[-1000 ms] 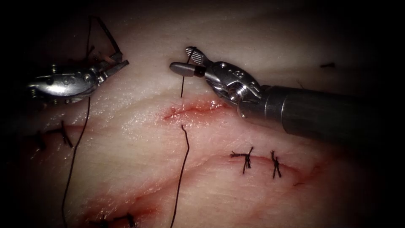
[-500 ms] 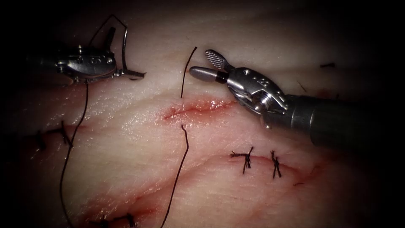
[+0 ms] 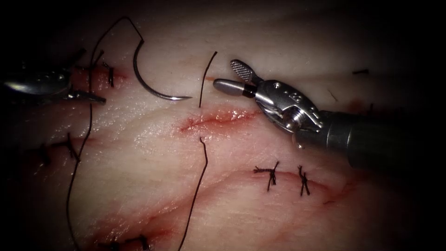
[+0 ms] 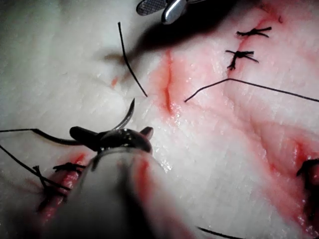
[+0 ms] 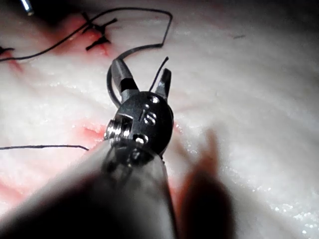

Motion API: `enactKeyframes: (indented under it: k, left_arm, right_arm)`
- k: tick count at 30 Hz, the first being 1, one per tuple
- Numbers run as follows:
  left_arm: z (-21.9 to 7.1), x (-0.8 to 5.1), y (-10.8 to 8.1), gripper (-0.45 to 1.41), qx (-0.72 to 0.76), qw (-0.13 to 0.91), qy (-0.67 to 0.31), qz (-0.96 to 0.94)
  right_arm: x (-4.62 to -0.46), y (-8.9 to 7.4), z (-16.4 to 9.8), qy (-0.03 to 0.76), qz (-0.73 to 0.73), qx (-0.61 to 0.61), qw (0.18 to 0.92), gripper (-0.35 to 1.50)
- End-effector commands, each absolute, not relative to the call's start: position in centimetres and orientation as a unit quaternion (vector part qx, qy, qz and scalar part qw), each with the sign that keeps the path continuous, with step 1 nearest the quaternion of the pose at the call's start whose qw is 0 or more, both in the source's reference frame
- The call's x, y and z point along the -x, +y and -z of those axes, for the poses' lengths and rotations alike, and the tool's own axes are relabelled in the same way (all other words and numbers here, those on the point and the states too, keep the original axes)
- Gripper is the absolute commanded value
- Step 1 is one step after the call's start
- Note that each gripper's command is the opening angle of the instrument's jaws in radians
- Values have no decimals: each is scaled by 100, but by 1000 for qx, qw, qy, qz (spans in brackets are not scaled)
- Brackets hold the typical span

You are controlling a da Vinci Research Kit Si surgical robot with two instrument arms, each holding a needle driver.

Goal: Wound Closure
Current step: Set down the needle, then grab a long length of suture with the left gripper.

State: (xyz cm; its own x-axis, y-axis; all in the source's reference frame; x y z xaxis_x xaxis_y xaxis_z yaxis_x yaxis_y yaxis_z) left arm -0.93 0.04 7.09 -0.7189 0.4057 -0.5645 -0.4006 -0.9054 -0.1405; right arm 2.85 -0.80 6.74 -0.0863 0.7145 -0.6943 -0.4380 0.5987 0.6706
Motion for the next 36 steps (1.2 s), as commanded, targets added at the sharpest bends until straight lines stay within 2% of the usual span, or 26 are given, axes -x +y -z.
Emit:
enactKeyframes:
  k: [1,5,7,8,14,20,23,25,36]
  left_arm:
    - [-713,94,4,94,301,181,-10,-936]
    - [-703,90,-12,87,293,-3,-35,-956]
    - [-701,92,-18,82,294,-31,-43,-954]
    - [-694,98,-31,76,306,-85,-43,-947]
    - [-695,113,-53,67,277,-195,-49,-940]
    - [-720,107,-29,57,190,-236,16,-953]
    - [-728,105,-28,62,181,-252,21,-950]
    - [-741,104,-32,72,173,-275,25,-945]
    - [-787,105,-44,72,146,-329,38,-932]
  right_arm:
    - [-295,-74,-675,598,-432,-115,665,132]
    - [-296,-74,-675,598,-431,-112,666,132]
    - [-296,-74,-675,598,-431,-112,666,132]
    - [-296,-74,-675,598,-431,-112,666,132]
    - [-297,-74,-675,598,-430,-112,666,128]
    - [-298,-75,-674,598,-431,-112,666,128]
    - [-299,-76,-674,598,-431,-112,666,128]
    - [-300,-77,-674,599,-430,-113,666,128]
    - [-301,-77,-673,599,-428,-115,666,130]
